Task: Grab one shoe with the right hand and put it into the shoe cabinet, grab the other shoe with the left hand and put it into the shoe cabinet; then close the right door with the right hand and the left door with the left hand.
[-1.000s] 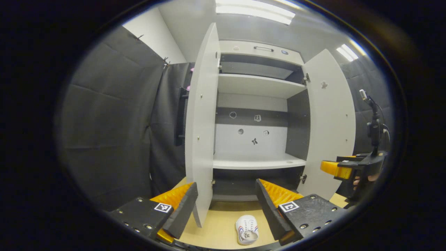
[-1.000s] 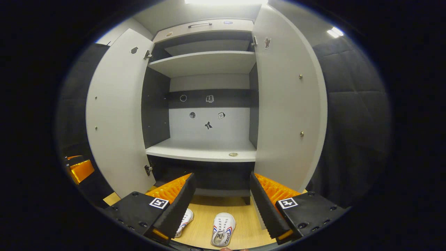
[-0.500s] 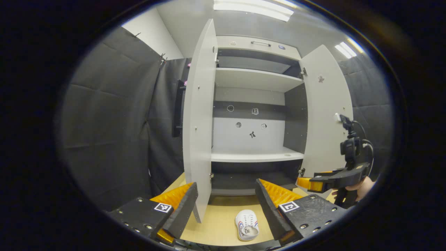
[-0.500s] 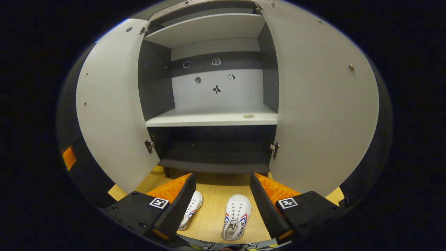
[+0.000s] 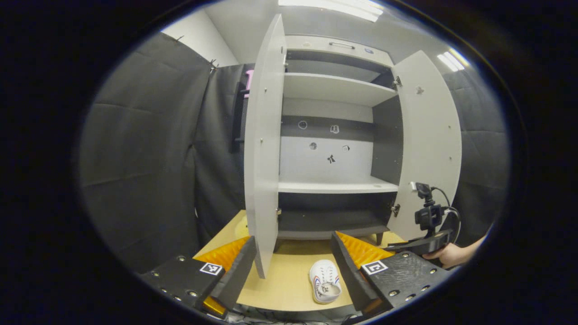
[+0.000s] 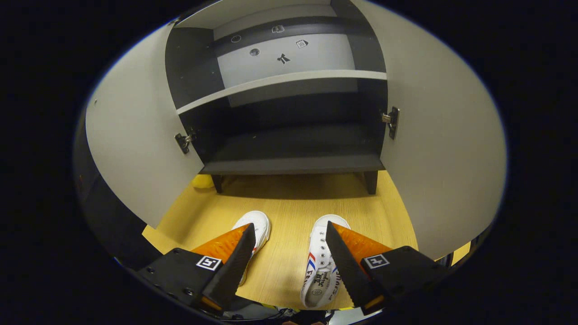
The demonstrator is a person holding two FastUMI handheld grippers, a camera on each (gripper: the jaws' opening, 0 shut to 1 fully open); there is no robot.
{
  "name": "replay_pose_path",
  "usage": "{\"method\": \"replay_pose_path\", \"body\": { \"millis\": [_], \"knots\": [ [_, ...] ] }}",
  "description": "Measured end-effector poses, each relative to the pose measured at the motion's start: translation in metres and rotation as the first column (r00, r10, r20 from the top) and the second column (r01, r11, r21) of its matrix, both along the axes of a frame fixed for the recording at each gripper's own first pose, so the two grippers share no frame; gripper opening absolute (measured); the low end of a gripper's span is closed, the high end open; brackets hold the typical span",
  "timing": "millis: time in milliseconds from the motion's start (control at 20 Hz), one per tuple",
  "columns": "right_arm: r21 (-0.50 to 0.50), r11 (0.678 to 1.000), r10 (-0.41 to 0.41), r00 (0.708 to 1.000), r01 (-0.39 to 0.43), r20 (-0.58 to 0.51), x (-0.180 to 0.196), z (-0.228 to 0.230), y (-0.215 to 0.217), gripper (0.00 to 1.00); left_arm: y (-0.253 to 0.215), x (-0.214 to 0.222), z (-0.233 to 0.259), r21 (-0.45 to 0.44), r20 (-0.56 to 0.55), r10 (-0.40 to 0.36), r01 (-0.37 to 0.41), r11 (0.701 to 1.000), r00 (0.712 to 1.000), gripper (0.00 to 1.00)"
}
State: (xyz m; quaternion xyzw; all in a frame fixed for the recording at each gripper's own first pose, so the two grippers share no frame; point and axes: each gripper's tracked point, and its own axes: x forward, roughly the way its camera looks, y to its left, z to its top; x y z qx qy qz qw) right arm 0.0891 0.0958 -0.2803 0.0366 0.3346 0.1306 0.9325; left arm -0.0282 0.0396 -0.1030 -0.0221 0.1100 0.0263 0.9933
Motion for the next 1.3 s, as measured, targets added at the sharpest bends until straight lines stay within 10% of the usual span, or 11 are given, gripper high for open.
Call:
{"method": "replay_pose_path", "body": {
  "millis": [650,950,1050,1300],
  "knots": [
    [-0.128,0.99,-0.085,0.969,0.056,-0.234,-0.007,-0.117,-0.005,0.95,-0.002,0.001,-0.037,0.014,-0.079,-0.027,0.028,1.0,0.997,0.95],
    [-0.419,0.908,-0.062,0.983,-0.015,-0.171,-0.004,-0.13,-0.027,0.69,-0.005,0.004,-0.038,0.013,-0.076,-0.026,0.027,1.0,0.997,0.95],
    [-0.403,0.915,-0.096,0.981,0.022,-0.166,-0.006,-0.125,-0.026,0.34,-0.003,0.004,-0.034,0.025,-0.065,-0.027,0.029,0.999,0.998,1.0],
    [-0.359,0.933,-0.053,0.971,-0.036,-0.235,-0.007,-0.126,-0.029,0.23,-0.004,0.002,-0.031,0.02,-0.053,-0.021,0.022,1.0,0.998,0.95]
  ]
}}
